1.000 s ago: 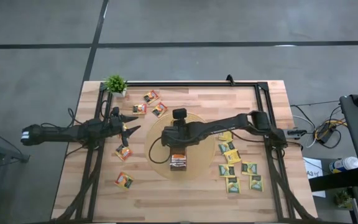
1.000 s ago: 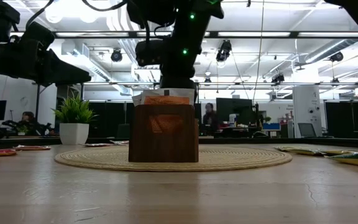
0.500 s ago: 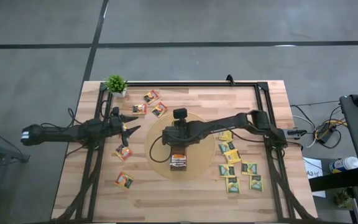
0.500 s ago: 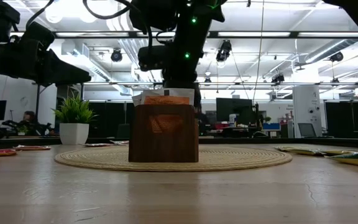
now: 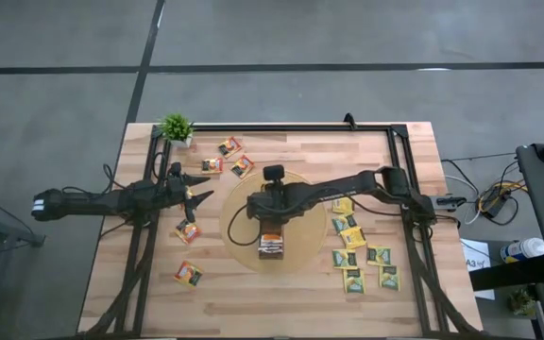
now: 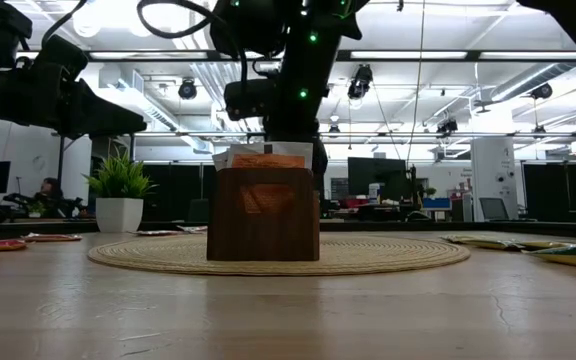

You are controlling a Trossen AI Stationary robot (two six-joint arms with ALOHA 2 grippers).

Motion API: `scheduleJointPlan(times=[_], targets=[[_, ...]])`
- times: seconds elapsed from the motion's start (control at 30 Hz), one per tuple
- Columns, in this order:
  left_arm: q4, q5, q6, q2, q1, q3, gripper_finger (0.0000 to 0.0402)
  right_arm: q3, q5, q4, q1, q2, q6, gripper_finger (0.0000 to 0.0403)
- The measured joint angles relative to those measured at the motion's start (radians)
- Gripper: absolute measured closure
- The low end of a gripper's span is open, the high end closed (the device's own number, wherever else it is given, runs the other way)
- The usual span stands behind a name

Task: Pick & Place Tea
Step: Put the yellow tea bag into the top section of the wooden organizer

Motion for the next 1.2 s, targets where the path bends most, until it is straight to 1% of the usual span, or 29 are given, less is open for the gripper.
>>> scheduleJointPlan(times=[0.63, 0.83, 1.2], targets=[[0.000, 0.000, 0.000, 0.000, 0.000, 0.000, 0.0199, -0.016, 0.003, 0.000, -0.017, 0.000, 0.002, 0.0392], [0.000, 0.000, 0.000, 0.000, 0.000, 0.000, 0.0199, -0.016, 0.078, -0.001, -0.016, 0.000, 0.000, 0.0392], [0.000, 0.000, 0.000, 0.000, 0.000, 0.000, 0.0199, -0.016, 0.079, -0.001, -0.016, 0.000, 0.047, 0.0392]])
